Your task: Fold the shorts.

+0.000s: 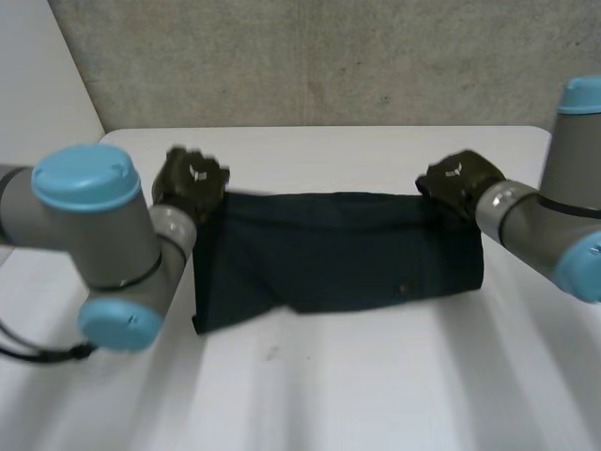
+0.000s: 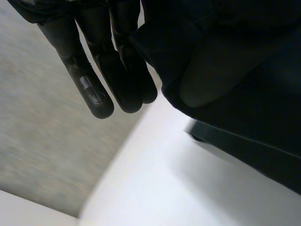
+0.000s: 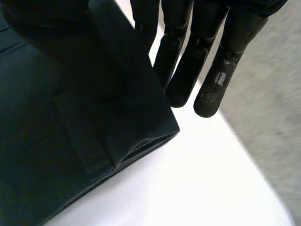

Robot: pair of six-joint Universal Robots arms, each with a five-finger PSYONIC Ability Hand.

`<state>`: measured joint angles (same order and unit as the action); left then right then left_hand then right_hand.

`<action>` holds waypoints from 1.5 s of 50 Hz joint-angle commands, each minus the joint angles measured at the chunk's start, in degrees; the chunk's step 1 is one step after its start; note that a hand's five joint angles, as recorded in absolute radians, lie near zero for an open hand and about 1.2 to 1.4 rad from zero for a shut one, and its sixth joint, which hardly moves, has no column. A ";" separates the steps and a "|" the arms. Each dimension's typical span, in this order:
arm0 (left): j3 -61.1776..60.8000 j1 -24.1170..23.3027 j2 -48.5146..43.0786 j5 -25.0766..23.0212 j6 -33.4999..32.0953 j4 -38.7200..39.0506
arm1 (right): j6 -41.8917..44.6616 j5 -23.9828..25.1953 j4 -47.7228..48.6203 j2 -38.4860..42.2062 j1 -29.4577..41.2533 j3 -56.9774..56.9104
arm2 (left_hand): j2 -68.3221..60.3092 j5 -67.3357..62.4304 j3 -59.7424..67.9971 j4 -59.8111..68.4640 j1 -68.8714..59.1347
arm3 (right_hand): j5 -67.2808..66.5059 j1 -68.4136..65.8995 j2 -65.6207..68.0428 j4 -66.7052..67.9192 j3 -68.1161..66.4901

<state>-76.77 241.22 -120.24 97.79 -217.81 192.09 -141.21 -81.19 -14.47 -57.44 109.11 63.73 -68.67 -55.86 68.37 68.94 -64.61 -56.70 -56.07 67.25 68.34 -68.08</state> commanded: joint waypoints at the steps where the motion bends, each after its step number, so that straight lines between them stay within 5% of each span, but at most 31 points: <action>1: 25.77 2.41 -5.53 -1.11 -7.10 15.49 | -0.12 -2.13 28.01 4.27 2.08 -17.84 | -11.33 -14.14 11.63 11.06 -15.39 | -13.30 -23.93 12.75 11.66 -11.92; 6: 33.79 2.86 -4.66 -1.55 -5.61 25.77 | -0.21 -1.78 48.44 1.82 2.42 -19.00 | -11.33 -14.14 11.63 11.06 -15.39 | -13.30 -23.93 12.75 11.66 -11.92; 9: 33.53 2.42 -3.60 -1.46 -4.12 27.28 | -0.91 -1.87 49.19 1.19 2.43 -19.26 | -11.33 -14.14 11.63 11.06 -15.39 | -13.30 -23.93 12.75 11.66 -11.92; 17: 19.41 2.85 0.00 -1.46 2.56 27.20 | -5.21 -1.78 40.32 1.54 2.60 -17.07 | -11.33 -14.14 11.63 11.06 -15.39 | -13.30 -23.93 12.75 11.66 -11.92; 35: -9.44 -0.57 -6.67 -1.64 2.66 21.05 | -4.42 0.33 21.33 12.18 2.08 1.39 | -11.33 -14.14 11.63 11.06 -15.39 | -13.30 -23.93 12.75 11.66 -11.92; 46: -20.95 -0.48 2.72 -1.55 2.31 5.59 | -3.81 0.95 14.39 -1.79 1.90 19.49 | -11.33 -14.14 11.63 11.06 -15.39 | -13.30 -23.93 12.75 11.66 -11.92; 57: -34.21 -1.19 17.74 -1.73 -0.33 -11.02 | 6.03 3.50 7.72 -14.71 0.76 39.00 | -11.33 -14.14 11.63 11.06 -15.39 | -13.30 -23.93 12.75 11.66 -11.92; 65: -41.78 -4.70 28.46 -2.26 -7.34 -18.93 | 15.17 3.67 -11.17 -25.69 -1.17 48.67 | -11.33 -14.14 11.63 11.06 -15.39 | -13.30 -23.93 12.75 11.66 -11.92; 70: -40.48 -4.44 32.17 -2.43 -12.72 -18.86 | 19.57 4.99 -20.06 -30.97 -3.72 49.30 | -11.33 -14.14 11.63 11.06 -15.39 | -13.30 -23.93 12.75 11.66 -11.92; 75: -33.98 -2.42 28.50 -2.78 -13.08 -13.34 | 16.95 8.59 -15.61 -31.86 -5.31 42.90 | -11.33 -14.14 11.63 11.06 -15.39 | -13.30 -23.93 12.75 11.66 -11.92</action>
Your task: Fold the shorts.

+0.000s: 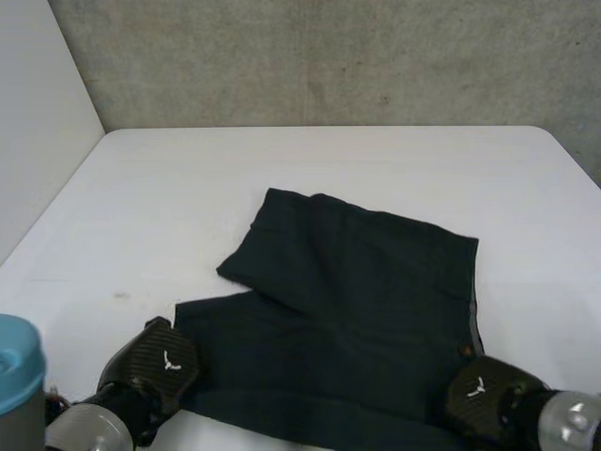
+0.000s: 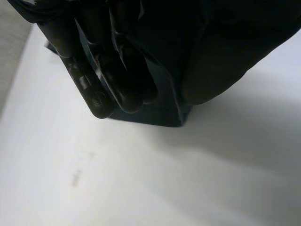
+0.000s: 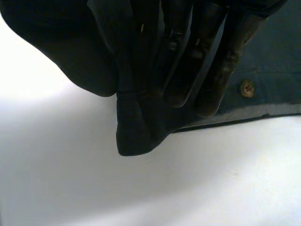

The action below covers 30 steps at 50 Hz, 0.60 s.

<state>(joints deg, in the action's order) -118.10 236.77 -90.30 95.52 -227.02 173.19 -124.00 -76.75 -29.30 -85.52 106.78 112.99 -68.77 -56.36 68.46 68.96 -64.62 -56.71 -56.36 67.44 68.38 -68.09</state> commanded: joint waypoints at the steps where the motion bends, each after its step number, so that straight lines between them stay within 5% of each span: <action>1: 8.66 2.11 -3.46 -0.42 -3.70 7.06 | -1.93 4.24 0.72 -3.26 -3.07 -7.51 | -11.23 -13.64 11.54 11.04 -15.38 | -13.29 -23.64 12.56 11.62 -11.91; 9: 27.88 1.76 -25.14 0.37 -1.06 24.36 | -14.34 0.38 15.50 10.45 -2.11 -19.64 | -11.23 -13.64 11.54 11.04 -15.38 | -13.29 -23.64 12.56 11.62 -11.91; 16: 49.43 0.71 -45.12 1.25 -2.55 33.61 | -13.64 -11.04 26.55 23.88 -0.35 -32.29 | -11.23 -13.64 11.54 11.04 -15.38 | -13.29 -23.64 12.56 11.62 -11.91; 22: 64.47 0.53 -57.60 0.02 -7.65 37.92 | -9.43 -12.72 40.53 35.22 -0.26 -38.80 | -11.23 -13.64 11.54 11.04 -15.38 | -13.29 -23.64 12.56 11.62 -11.91; 29: 69.06 0.35 -63.86 -3.75 -5.99 46.61 | -2.30 -13.16 44.42 39.55 -0.26 -43.38 | -11.23 -13.64 11.54 11.04 -15.38 | -13.29 -23.64 12.56 11.62 -11.91; 30: 68.88 0.18 -64.03 -4.19 -5.63 47.49 | -2.64 -13.51 44.68 40.59 -0.17 -44.08 | -11.23 -13.64 11.54 11.04 -15.38 | -4.19 -14.54 3.46 2.52 -2.81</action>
<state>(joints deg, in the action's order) -50.13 237.33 -151.51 94.42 -234.43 214.51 -130.18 -90.15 13.36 -48.09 106.61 71.89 -68.77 -56.36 68.48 68.97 -64.62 -56.71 -56.36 67.44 68.39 -68.09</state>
